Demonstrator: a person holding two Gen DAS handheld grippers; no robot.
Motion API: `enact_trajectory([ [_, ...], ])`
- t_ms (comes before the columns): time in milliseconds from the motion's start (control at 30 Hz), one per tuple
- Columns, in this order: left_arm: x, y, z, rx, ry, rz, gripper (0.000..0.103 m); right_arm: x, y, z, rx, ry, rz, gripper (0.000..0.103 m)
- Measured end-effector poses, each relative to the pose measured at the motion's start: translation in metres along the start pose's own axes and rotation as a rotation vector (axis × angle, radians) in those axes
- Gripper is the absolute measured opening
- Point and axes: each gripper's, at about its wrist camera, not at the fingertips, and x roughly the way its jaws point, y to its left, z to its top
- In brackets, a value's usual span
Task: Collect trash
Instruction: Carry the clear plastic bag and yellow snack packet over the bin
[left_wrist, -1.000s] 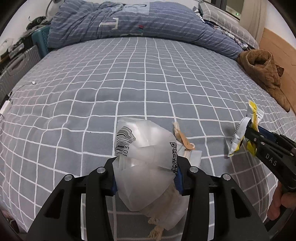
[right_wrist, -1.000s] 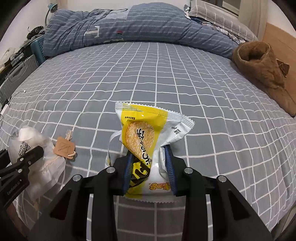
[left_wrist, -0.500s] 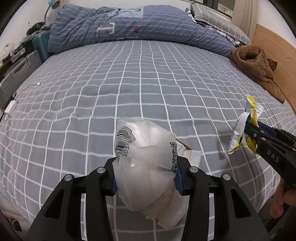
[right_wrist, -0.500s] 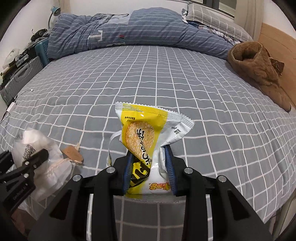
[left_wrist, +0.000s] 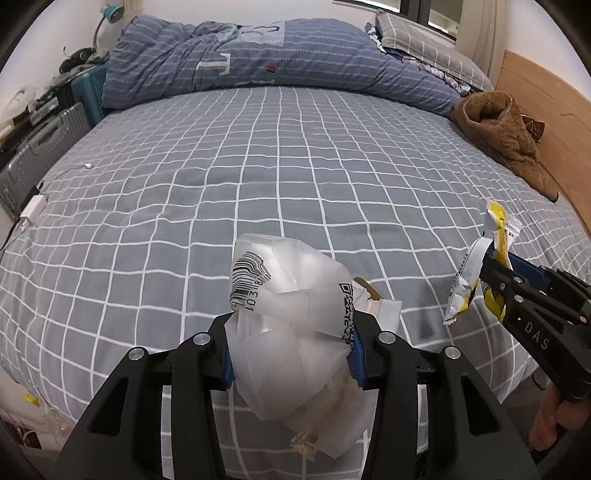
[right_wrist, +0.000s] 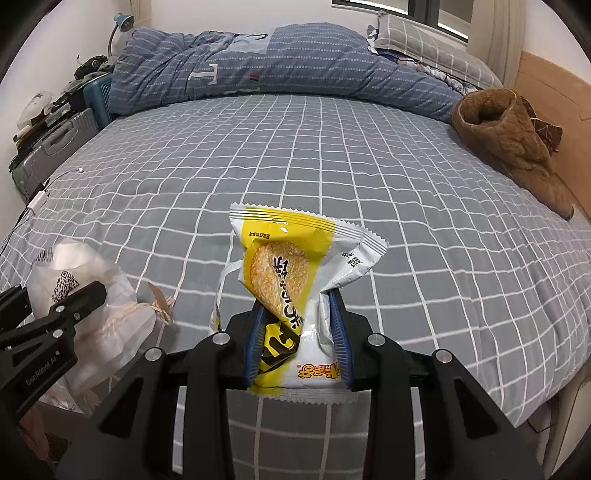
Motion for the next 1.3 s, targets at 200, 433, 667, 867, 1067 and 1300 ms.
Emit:
enact_trajectory([
  [200,-0.014,-0.007,-0.011,0.013,0.0,0.001,0.044,-0.017,-0.002,-0.015,0.001,0.001,-0.004,0.032],
  [433,-0.03,-0.007,-0.029,0.01,0.005,-0.006,0.044,-0.038,-0.001,-0.036,-0.014,-0.007,-0.006,0.032],
  [667,-0.05,-0.01,-0.047,0.01,-0.002,-0.012,0.044,-0.056,-0.003,-0.054,-0.023,-0.007,-0.004,0.031],
  [867,-0.064,-0.02,-0.065,0.025,-0.003,-0.021,0.044,-0.074,-0.003,-0.078,-0.033,-0.003,-0.004,0.031],
  [1067,-0.075,-0.026,-0.086,0.028,0.007,-0.04,0.044,-0.086,-0.005,-0.094,-0.035,0.007,-0.003,0.031],
  [1300,-0.082,-0.031,-0.11,0.035,0.027,-0.041,0.044,-0.097,-0.005,-0.114,-0.048,0.018,-0.004,0.031],
])
